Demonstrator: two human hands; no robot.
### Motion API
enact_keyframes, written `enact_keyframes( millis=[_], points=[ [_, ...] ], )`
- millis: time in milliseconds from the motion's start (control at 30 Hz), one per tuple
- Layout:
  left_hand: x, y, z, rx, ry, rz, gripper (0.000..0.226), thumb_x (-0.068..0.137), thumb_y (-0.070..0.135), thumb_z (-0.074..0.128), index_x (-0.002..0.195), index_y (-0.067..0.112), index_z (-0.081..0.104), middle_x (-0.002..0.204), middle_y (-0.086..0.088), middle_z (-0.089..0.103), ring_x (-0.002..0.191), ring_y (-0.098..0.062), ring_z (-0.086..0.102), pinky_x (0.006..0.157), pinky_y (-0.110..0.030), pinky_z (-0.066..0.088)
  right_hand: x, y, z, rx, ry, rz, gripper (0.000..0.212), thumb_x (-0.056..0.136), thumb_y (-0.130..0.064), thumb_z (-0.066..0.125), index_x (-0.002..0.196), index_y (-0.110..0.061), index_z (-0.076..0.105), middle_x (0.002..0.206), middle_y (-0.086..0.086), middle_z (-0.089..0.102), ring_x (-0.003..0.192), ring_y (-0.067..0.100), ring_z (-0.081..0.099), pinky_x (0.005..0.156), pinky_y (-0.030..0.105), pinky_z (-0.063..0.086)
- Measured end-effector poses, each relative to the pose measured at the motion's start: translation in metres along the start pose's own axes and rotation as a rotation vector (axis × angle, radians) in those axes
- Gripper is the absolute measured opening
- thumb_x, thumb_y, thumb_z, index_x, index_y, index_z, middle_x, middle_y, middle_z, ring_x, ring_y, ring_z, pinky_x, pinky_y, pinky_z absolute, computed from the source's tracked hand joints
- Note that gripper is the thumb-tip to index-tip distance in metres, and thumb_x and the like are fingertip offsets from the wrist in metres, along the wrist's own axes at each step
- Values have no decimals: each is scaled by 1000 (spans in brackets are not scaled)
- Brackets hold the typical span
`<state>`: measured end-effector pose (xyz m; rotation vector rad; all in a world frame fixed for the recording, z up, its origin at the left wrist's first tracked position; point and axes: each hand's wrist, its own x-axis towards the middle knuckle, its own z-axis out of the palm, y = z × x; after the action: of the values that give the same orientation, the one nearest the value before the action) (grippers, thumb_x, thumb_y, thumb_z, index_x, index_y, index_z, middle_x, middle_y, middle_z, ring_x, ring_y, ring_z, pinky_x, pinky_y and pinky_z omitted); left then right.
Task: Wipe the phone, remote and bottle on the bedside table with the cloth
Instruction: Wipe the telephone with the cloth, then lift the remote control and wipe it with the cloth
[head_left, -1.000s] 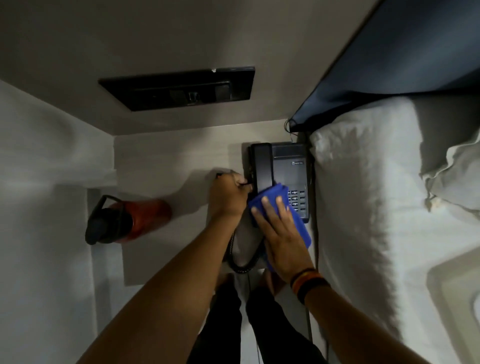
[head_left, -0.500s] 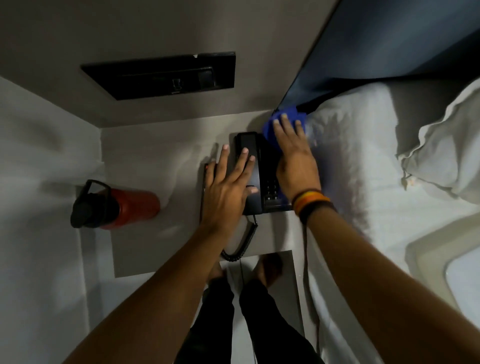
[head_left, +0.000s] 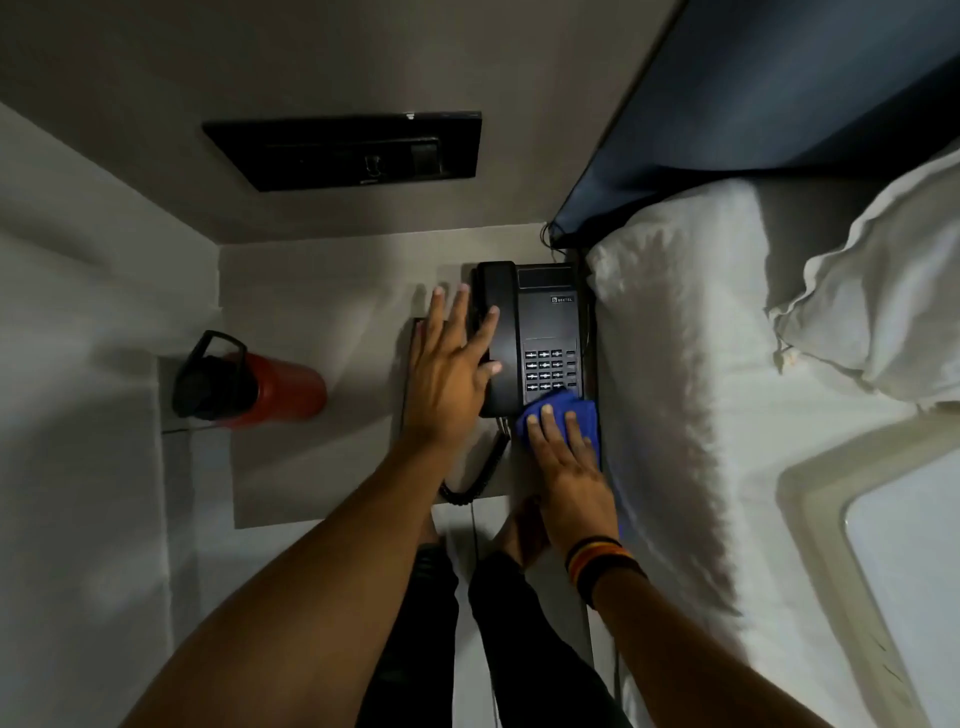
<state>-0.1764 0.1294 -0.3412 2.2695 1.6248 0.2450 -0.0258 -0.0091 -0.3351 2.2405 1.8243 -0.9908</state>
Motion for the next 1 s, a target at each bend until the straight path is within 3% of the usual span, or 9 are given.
enact_keyframes(
  millis=[100, 267, 433, 533, 600, 700, 800, 933, 1000],
  points=[
    [-37, -16, -6, -157, 67, -280, 68, 96, 29, 69, 158, 11, 47, 160, -18, 49, 151, -39, 41, 122, -56, 41, -21, -3, -9, 199, -15, 120, 87, 87, 5, 50, 155, -33, 12, 166, -5, 13, 151, 21, 19, 113, 46, 40],
    [-78, -28, 1, -145, -199, -634, 81, 74, 45, 89, 135, 3, 55, 131, -22, 63, 120, -43, 60, 94, -53, 54, -29, -36, -33, 501, 212, 162, 86, 85, 8, 45, 150, -44, 23, 146, -2, 50, 117, 23, 61, 101, 45, 51],
    [-66, -21, 5, -368, -255, -699, 68, 81, 39, 89, 128, 6, 52, 125, -16, 71, 110, -35, 71, 89, -49, 61, -13, -69, -52, 608, 235, 98, 75, 91, 3, 45, 150, -41, 29, 125, -3, 60, 89, 9, 60, 94, 40, 55],
    [-70, -25, -4, -579, -247, -722, 34, 97, 25, 74, 114, 12, 47, 106, -9, 73, 87, -20, 70, 72, -29, 57, -3, -78, -65, 623, 246, 100, 71, 92, 2, 46, 149, -38, 33, 118, 5, 64, 78, 3, 57, 80, 15, 51],
    [-76, -28, -12, -723, -257, -738, 30, 100, 19, 69, 114, 14, 44, 95, -6, 71, 74, -12, 68, 57, -17, 51, 7, -84, -75, 621, 272, 87, 71, 91, 5, 46, 149, -36, 35, 117, 4, 63, 85, 8, 62, 78, 8, 47],
    [-86, -28, -31, -992, -228, -839, 28, 103, 16, 64, 124, 10, 48, 85, -7, 70, 49, -6, 66, 45, -22, 51, 22, -99, -93, 619, 298, 28, 71, 90, 6, 45, 149, -33, 37, 131, 9, 60, 105, 23, 64, 96, 31, 53],
    [-94, -19, -56, -1220, -204, -951, 19, 106, 23, 57, 116, 9, 62, 70, -4, 63, 44, -12, 57, 46, -27, 44, 43, -116, -111, 541, 279, -58, 66, 91, 5, 45, 149, -26, 37, 128, 5, 59, 96, 11, 64, 85, 12, 46],
    [-94, -13, -89, -1433, -271, -948, 78, 104, 72, 28, 80, 12, 72, 62, -10, 64, 42, -20, 55, 45, -26, 44, 77, -139, -108, 358, 133, -267, 71, 88, 8, 46, 150, -24, 36, 162, 3, 29, 147, 29, 31, 118, 44, 32],
    [-93, -13, -97, -1442, -266, -858, 90, 93, 84, 15, 78, 20, 77, 64, -12, 64, 42, -21, 55, 44, -25, 46, 73, -146, -96, 290, 68, -297, 77, 86, 13, 45, 152, -24, 32, 164, -2, 22, 152, 23, 14, 122, 41, 22]
  ],
)
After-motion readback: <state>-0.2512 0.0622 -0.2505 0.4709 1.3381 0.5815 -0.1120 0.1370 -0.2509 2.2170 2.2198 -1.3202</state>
